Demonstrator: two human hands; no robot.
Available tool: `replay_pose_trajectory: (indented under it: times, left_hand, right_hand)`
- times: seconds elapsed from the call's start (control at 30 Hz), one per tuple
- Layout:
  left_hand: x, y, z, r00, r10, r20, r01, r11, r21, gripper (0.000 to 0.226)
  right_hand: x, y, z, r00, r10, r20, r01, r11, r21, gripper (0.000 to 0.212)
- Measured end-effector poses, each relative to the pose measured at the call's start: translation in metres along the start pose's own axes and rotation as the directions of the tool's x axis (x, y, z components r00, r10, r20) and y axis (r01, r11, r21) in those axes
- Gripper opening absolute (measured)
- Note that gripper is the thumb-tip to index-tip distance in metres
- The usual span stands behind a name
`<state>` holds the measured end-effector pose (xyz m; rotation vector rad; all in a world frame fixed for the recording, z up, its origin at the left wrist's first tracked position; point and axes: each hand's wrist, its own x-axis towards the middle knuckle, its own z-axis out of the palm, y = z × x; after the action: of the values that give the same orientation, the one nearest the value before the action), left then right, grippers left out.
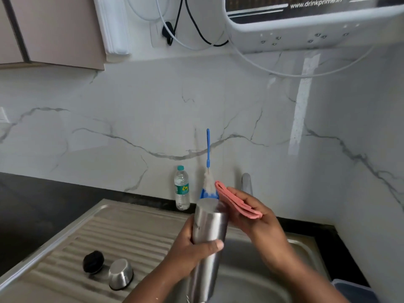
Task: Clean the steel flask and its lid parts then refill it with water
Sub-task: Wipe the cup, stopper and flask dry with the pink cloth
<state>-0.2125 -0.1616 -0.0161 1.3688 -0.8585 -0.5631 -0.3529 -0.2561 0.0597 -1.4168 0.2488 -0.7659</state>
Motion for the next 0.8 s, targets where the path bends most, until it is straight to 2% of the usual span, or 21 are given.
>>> replay_pose_trajectory:
  times: [0.03,0.1,0.13,0.23,0.27,0.3,0.33,0.37,0.4,0.43,0.47,0.53,0.57,0.63,0.77,0.8]
  left_hand:
    - [-0.001,-0.002,-0.003,0.999,0.033,-0.009,-0.033,0.999,0.037,0.083]
    - [-0.003,-0.007,-0.007,0.996,0.082,-0.023,-0.079,0.991,0.108,0.079]
    - [-0.005,-0.013,-0.008,0.994,0.107,-0.033,-0.101,0.985,0.142,0.078]
    - [-0.006,-0.022,-0.007,0.989,0.149,-0.021,-0.142,0.969,0.204,0.078]
    - [-0.006,-0.025,-0.007,0.988,0.154,-0.010,-0.148,0.962,0.228,0.079]
    - [-0.004,-0.028,-0.007,0.990,0.144,-0.005,-0.139,0.963,0.230,0.081]
    - [-0.003,-0.030,-0.009,0.990,0.140,0.005,-0.137,0.964,0.228,0.083]
    - [-0.001,-0.032,-0.011,0.988,0.153,0.019,-0.153,0.960,0.236,0.084]
    - [0.000,-0.032,-0.014,0.985,0.167,0.036,-0.171,0.951,0.257,0.085]
    - [0.001,-0.033,-0.017,0.981,0.189,0.049,-0.195,0.940,0.281,0.084]
    - [0.002,-0.033,-0.021,0.976,0.207,0.061,-0.216,0.932,0.291,0.084]
    - [0.005,-0.034,-0.028,0.973,0.224,0.062,-0.232,0.932,0.279,0.082]
    - [0.005,-0.034,-0.031,0.973,0.220,0.072,-0.232,0.934,0.271,0.082]
    - [0.006,-0.036,-0.031,0.972,0.195,0.132,-0.222,0.946,0.237,0.081]
    - [0.001,-0.041,-0.025,0.948,0.159,0.275,-0.199,0.972,0.125,0.080]
    - [0.000,-0.039,-0.022,0.941,0.152,0.301,-0.193,0.975,0.111,0.078]
  right_hand:
    - [0.001,-0.012,-0.005,1.000,0.011,-0.008,-0.011,1.000,0.004,0.039]
    - [0.005,-0.024,-0.015,0.997,-0.039,-0.068,0.027,0.986,-0.165,0.039]
    - [0.001,-0.022,-0.012,0.998,-0.028,-0.060,0.011,0.963,-0.269,0.040]
    - [-0.005,-0.017,-0.001,0.999,-0.045,-0.017,0.033,0.907,-0.419,0.053]
    - [-0.009,-0.013,0.006,0.997,-0.066,0.030,0.072,0.830,-0.553,0.052]
    - [-0.014,-0.006,0.013,0.992,-0.070,0.103,0.121,0.713,-0.691,0.052]
    - [-0.016,0.003,0.017,0.990,-0.024,0.136,0.125,0.576,-0.808,0.061]
    - [-0.018,0.011,0.019,0.993,-0.024,0.116,0.115,0.426,-0.898,0.073]
    - [-0.024,0.016,0.022,0.989,-0.097,0.110,0.135,0.304,-0.943,0.080]
    - [-0.030,0.019,0.023,0.982,-0.144,0.122,0.154,0.237,-0.959,0.082]
    - [-0.036,0.020,0.026,0.984,-0.103,0.142,0.162,0.218,-0.962,0.083]
    - [-0.051,0.028,0.025,0.984,-0.040,0.171,0.175,0.127,-0.976,0.100]
    - [-0.055,0.028,0.025,0.984,-0.004,0.178,0.177,0.102,-0.979,0.109]
    - [-0.057,0.030,0.018,0.985,-0.007,0.174,0.174,0.081,-0.981,0.111]
    - [-0.038,0.021,0.015,0.989,-0.144,0.034,0.060,0.180,-0.982,0.096]
    - [-0.033,0.015,0.022,0.992,-0.127,0.007,0.031,0.190,-0.981,0.090]
